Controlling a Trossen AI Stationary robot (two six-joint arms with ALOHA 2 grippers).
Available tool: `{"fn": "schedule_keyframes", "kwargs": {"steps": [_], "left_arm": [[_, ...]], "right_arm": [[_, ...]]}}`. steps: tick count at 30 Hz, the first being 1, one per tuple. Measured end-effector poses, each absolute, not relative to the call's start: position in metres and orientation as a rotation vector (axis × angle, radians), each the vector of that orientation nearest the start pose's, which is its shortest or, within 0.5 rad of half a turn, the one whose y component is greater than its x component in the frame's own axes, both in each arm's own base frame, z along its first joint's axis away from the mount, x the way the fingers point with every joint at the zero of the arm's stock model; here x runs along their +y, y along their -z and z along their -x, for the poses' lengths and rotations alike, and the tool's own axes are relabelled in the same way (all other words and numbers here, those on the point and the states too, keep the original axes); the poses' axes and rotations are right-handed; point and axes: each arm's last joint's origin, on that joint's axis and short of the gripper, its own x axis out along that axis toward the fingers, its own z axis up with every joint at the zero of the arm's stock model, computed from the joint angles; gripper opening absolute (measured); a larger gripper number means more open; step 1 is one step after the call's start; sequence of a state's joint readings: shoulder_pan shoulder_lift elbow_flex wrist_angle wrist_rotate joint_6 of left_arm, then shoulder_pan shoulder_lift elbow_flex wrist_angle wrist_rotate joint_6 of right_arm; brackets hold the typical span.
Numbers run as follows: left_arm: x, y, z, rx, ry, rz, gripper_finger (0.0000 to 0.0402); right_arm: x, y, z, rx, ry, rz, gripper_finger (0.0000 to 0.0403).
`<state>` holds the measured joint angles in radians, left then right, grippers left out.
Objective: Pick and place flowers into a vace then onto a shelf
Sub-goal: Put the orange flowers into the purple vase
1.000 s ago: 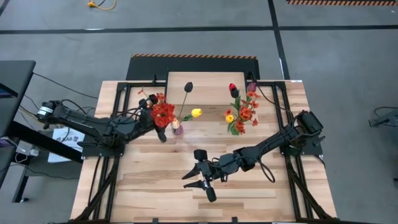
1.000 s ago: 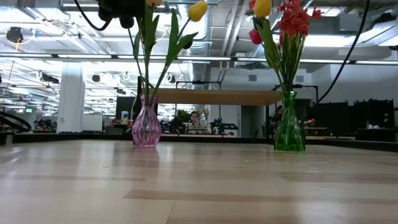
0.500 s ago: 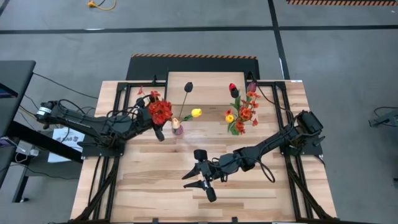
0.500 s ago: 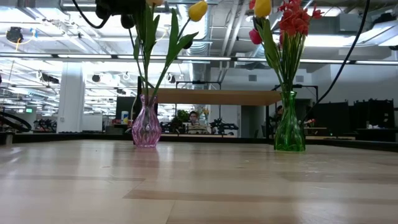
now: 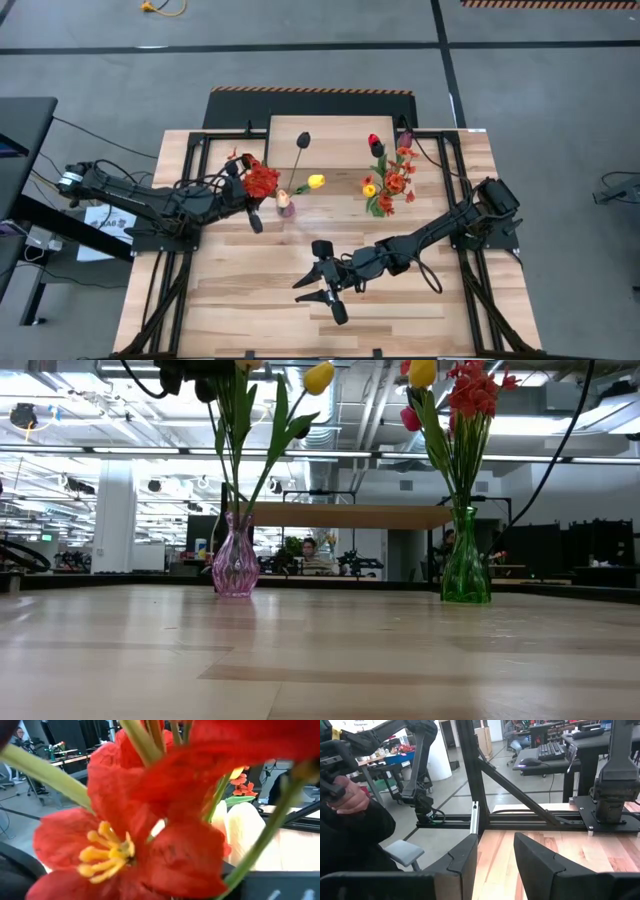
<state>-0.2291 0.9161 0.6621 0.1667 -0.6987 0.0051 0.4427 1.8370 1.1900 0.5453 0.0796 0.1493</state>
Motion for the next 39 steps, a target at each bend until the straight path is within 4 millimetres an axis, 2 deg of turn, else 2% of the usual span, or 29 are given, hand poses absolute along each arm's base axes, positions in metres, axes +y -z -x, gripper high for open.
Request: {"fn": "schedule_keyframes", "kwargs": {"steps": [24, 39], "left_arm": [[-0.027, -0.298, -0.199, 0.119, -0.492, -0.058, 0.0003], [-0.016, -0.296, -0.201, 0.139, -0.499, -0.053, 0.0002]], "right_arm": [[0.177, -0.249, -0.378, 0.126, -0.354, -0.121, 0.0121], [0.176, -0.249, -0.378, 0.125, -0.354, -0.121, 0.0121]]}}
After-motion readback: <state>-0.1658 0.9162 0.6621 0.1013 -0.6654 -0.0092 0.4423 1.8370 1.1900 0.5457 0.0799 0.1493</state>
